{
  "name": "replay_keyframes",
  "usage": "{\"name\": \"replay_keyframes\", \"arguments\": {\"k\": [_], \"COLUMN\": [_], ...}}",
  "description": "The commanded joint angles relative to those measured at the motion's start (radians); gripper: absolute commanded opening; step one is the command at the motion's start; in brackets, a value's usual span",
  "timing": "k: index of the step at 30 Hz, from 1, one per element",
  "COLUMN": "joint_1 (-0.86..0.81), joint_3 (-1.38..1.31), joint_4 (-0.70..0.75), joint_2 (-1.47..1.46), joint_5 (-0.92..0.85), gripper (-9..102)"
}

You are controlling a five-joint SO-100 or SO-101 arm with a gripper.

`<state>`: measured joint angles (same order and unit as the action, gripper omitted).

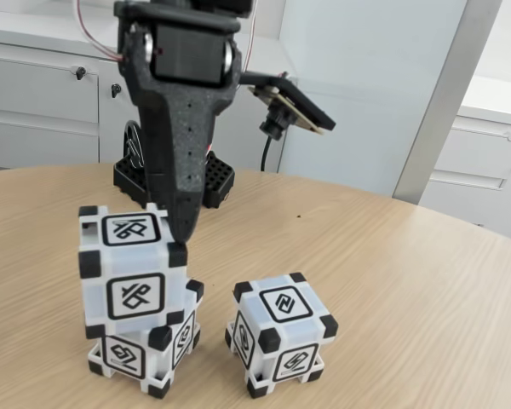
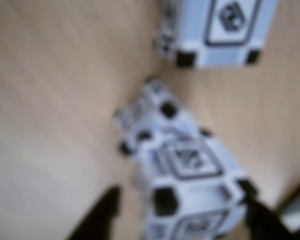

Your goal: Stack cubes from left to right.

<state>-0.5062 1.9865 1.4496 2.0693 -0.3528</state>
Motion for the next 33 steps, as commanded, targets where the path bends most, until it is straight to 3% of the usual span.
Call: {"name": "replay_keyframes", "arguments": {"k": [1, 18, 26, 33], "joint_1": [-0.014, 0.014, 0.328, 0.385], "joint_3": [-0.034, -0.137, -0.187, -0.169], "joint_4": [-0.002, -0.002, 0.015, -0.002], "joint_2": [0.014, 0.147, 0.147, 0.124], "joint_5": [0.017, 0.126, 0.262, 0.333], "gripper": [27, 26, 28, 32]}}
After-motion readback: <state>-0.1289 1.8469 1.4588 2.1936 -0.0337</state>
